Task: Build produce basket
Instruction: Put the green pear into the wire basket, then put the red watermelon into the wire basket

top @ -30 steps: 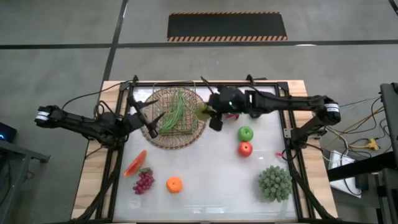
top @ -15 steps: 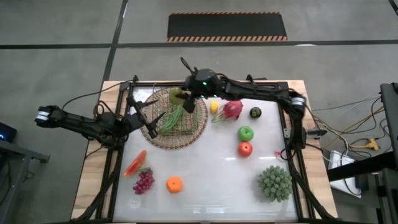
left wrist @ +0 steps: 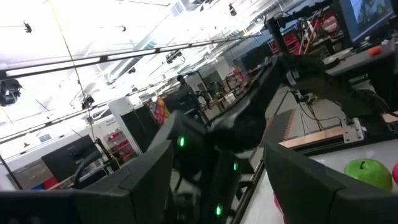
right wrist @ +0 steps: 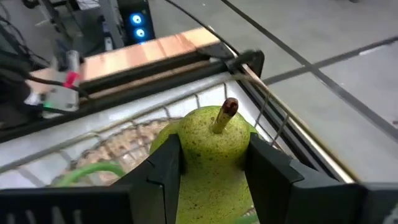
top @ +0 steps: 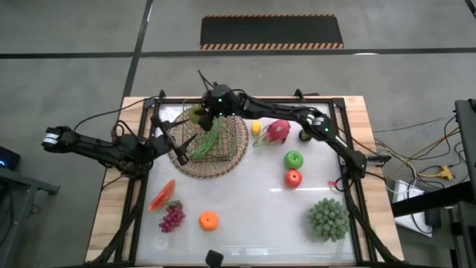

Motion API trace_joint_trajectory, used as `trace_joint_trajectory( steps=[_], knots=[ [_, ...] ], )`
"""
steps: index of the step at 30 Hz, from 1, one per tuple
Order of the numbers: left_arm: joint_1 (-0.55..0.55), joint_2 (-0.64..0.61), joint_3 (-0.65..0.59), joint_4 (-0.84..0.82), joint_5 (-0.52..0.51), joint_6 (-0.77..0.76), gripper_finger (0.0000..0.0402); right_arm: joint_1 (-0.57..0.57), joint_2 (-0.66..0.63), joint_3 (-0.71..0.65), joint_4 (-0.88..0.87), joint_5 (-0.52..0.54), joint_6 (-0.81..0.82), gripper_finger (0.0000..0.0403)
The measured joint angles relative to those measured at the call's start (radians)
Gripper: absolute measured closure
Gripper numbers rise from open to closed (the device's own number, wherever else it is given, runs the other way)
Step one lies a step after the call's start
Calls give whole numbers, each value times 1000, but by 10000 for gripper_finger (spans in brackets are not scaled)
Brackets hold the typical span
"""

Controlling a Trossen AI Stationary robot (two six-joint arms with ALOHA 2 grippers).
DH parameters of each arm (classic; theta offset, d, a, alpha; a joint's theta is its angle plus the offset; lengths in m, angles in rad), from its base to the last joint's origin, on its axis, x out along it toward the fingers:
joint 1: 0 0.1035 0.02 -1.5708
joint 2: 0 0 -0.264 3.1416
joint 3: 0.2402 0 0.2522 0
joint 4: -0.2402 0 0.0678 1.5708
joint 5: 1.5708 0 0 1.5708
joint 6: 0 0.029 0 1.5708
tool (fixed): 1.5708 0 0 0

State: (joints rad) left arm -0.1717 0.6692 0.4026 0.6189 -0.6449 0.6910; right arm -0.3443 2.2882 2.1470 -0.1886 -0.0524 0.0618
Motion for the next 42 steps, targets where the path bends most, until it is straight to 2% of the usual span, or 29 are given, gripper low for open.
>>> trace_joint_trajectory(
  steps=[9,14,20,28,35,42],
  knots=[
    [0,0,0,1,0,0,167,-8,102,80,0,4,46,261],
    [0,0,0,1,0,1,167,-8,104,76,-22,51,34,236],
    [0,0,0,1,0,1,167,-8,104,75,-32,55,33,194],
    [0,1,0,1,0,2,167,-8,89,73,-69,52,22,193],
    [0,5,0,1,1,2,167,13,-38,73,-294,52,-62,206],
    [0,13,0,3,5,0,167,76,-200,73,-639,51,-152,225]
  ],
)
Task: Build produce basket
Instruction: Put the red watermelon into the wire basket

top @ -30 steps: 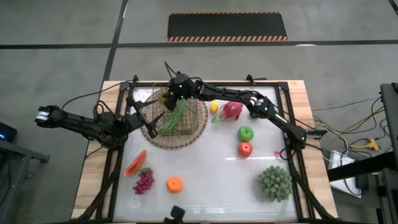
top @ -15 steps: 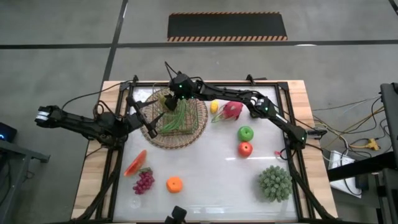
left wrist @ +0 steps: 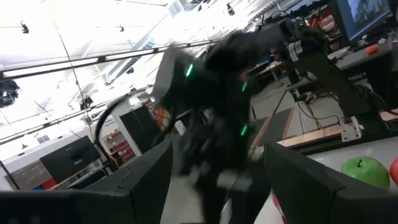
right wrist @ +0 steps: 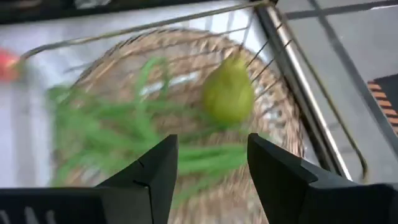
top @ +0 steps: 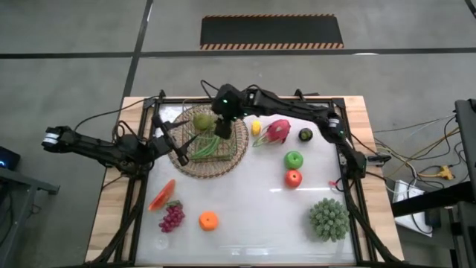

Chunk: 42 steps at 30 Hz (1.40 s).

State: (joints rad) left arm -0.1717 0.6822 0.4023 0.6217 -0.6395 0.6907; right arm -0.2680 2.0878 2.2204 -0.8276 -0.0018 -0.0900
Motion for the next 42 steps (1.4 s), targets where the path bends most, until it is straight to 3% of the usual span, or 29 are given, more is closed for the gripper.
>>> trace_joint_trajectory(
  steps=[6,13,21,27,35,42],
  knots=[
    [0,7,1,0,6,-3,167,82,-144,-55,-221,0,20,239],
    [-1,32,2,0,20,-5,167,208,-349,-316,-202,1,75,253],
    [-1,110,13,58,35,-7,167,331,-580,-715,92,2,156,270],
    [-2,187,14,158,35,-14,167,390,-723,-993,334,3,113,282],
    [-23,267,14,164,37,-244,167,414,-882,-1298,674,3,17,296],
    [-119,280,45,149,62,-353,167,414,-986,-1465,905,2,-85,307]
  ],
)
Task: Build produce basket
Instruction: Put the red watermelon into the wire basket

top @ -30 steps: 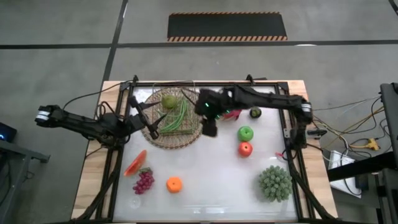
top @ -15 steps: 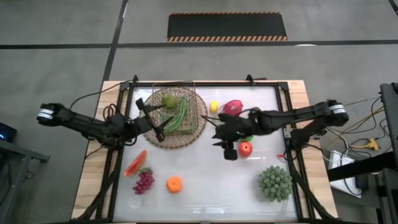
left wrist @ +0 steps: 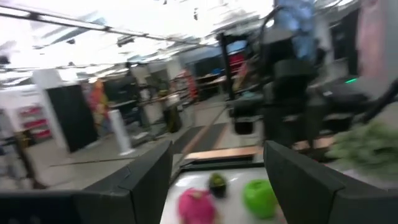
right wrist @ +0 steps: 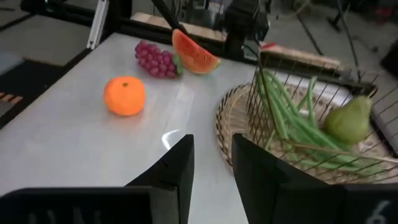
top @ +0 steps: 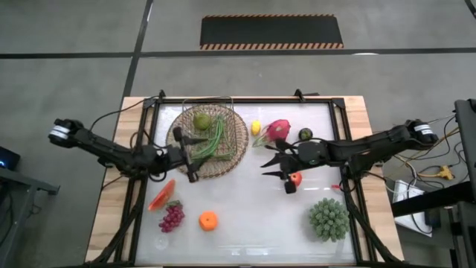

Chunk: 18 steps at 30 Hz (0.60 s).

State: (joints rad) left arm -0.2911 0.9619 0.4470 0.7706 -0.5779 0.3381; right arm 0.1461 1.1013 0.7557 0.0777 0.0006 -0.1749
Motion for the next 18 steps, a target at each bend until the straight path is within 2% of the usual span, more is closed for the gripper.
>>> trace_joint_trajectory(
  steps=[3,7,12,18],
  knots=[
    [-52,1,6,-2,3,-60,167,0,-36,-35,19,-1,-39,312],
    [-96,24,11,2,9,-212,167,0,-69,-88,72,-32,-100,319],
    [-149,75,23,-3,25,-320,167,-2,-86,-198,324,-155,-205,328],
    [-198,129,107,-77,38,-410,167,-20,-107,-306,503,-166,-265,339]
  ],
)
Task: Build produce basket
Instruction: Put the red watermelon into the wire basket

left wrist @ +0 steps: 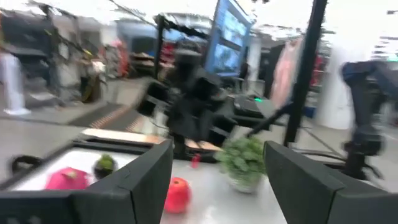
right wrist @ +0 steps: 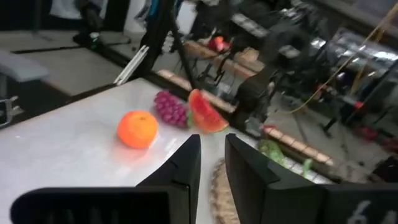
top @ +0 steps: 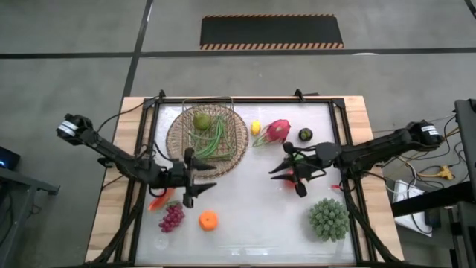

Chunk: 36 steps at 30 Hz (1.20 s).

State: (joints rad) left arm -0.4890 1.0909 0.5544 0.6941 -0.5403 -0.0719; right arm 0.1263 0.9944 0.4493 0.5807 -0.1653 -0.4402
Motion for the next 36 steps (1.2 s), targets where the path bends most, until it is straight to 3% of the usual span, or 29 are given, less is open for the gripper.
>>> trace_joint_trajectory(
  steps=[9,17,21,29,33,36],
  knots=[
    [-25,61,175,-337,-3,-242,167,-89,-137,-94,53,0,27,351],
    [-39,131,391,-987,42,-743,167,-101,-214,-207,193,0,56,351],
    [-42,190,479,-1245,161,-981,167,-101,-260,-216,187,0,74,351],
    [-41,299,580,-1730,538,-1352,167,-101,-304,-236,180,4,62,351],
    [-39,331,556,-1886,598,-1389,167,-101,-306,-237,179,8,50,351],
    [-30,344,533,-1889,605,-1383,167,-101,-306,-237,179,8,41,351]
  ],
)
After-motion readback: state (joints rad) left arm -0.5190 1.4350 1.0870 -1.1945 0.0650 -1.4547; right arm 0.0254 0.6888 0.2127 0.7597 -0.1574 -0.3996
